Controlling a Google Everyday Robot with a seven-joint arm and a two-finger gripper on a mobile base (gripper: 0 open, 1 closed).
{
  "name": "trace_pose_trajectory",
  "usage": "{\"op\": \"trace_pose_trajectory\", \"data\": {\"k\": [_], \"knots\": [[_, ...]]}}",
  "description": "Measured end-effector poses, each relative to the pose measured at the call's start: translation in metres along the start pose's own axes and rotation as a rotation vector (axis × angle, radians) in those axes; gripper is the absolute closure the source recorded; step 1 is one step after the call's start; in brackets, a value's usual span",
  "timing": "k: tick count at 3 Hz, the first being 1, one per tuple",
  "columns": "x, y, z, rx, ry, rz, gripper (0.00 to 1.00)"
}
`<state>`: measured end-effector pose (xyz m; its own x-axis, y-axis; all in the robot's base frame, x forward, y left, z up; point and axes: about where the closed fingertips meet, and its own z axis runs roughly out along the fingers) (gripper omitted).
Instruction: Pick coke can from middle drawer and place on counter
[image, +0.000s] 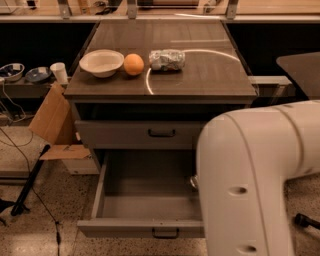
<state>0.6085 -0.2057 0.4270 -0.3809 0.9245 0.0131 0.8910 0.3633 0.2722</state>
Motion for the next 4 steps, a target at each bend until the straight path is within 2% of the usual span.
{"op": "trace_pose_trajectory", "data": {"k": [1,2,4], "knots": [[-0.005,-0.013,-0.058,-0.009,0.005,-0.126,1.00],[-0.007,-0.017,-0.092,-0.008,0.007,-0.209,1.00],[-0.007,-0.012,-0.179,-0.019,0.013,-0.467,1.00]]}}
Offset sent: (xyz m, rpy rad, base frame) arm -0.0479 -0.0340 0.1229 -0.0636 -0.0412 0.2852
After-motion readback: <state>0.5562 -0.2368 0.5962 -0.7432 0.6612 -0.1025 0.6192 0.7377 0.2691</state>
